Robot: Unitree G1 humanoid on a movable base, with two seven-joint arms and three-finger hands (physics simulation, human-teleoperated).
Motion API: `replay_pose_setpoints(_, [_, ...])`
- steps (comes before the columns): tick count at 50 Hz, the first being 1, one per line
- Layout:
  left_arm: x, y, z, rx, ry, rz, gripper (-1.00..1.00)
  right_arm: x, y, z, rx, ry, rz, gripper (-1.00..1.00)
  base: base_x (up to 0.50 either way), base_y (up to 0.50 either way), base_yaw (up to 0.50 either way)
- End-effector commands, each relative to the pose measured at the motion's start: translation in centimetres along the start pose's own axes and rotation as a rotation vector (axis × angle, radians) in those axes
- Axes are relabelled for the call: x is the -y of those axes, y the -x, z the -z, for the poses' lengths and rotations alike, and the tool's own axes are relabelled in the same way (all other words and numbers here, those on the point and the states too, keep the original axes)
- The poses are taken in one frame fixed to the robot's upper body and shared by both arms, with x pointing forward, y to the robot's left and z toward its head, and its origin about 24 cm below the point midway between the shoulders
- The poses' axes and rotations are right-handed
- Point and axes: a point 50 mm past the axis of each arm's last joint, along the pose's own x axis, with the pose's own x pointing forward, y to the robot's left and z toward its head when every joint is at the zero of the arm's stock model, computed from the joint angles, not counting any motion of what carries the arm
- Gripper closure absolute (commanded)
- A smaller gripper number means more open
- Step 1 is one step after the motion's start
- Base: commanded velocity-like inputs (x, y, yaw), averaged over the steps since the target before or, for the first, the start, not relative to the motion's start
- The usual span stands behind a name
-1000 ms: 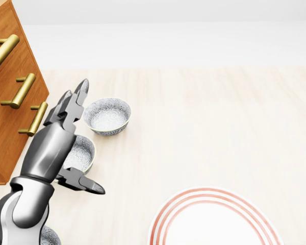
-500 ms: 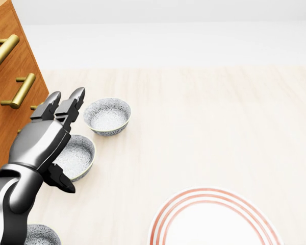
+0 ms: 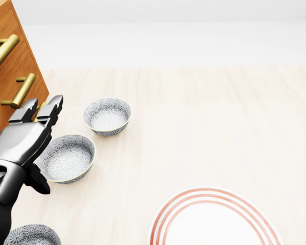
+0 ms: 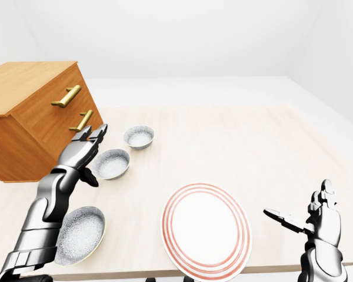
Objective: Put the bowl in the middle on the plate.
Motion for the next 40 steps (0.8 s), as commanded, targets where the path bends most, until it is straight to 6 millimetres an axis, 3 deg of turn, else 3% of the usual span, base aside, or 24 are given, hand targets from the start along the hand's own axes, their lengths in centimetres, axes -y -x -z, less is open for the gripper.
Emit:
replay_pose_setpoints(1, [0.4, -0.9, 0.3, -0.016, -0.037, 0.027, -1.00, 0.0, 0.0, 0.1, -0.006, -0.003, 0.000, -1.00, 0.00, 0.00, 0.00])
replay_pose_setpoints(10, [1.5, -1.7, -0.2, -0.014, -0.090, 0.032, -1.00, 0.0, 0.0, 0.3, -0.014, 0.005, 0.001, -1.00, 0.00, 0.00, 0.00])
replay_pose_setpoints(14, [2.4, -2.0, -1.3, 0.012, -0.057, 0.050, -1.00, 0.1, 0.1, 0.3, -0.013, 0.009, 0.005, -1.00, 0.00, 0.00, 0.00])
replay_pose_setpoints(21, [2.6, -2.2, -1.6, 0.018, -0.066, 0.064, -1.00, 0.1, 0.1, -0.1, 0.004, 0.005, 0.003, -1.00, 0.00, 0.00, 0.00])
replay_pose_setpoints(25, [3.4, -2.5, -1.9, 0.024, -0.158, 0.083, -1.00, 0.1, 0.1, -0.2, 0.010, -0.010, -0.001, -1.00, 0.00, 0.00, 0.00])
replay_pose_setpoints(34, [4.6, -2.4, -2.8, 0.038, -0.121, 0.117, -1.00, 0.0, 0.1, -0.7, 0.034, -0.015, -0.006, -1.00, 0.00, 0.00, 0.00])
replay_pose_setpoints(40, [4.2, -2.6, -2.6, 0.036, -0.152, 0.114, -1.00, 0.0, 0.1, -0.5, 0.023, -0.010, -0.004, -1.00, 0.00, 0.00, 0.00])
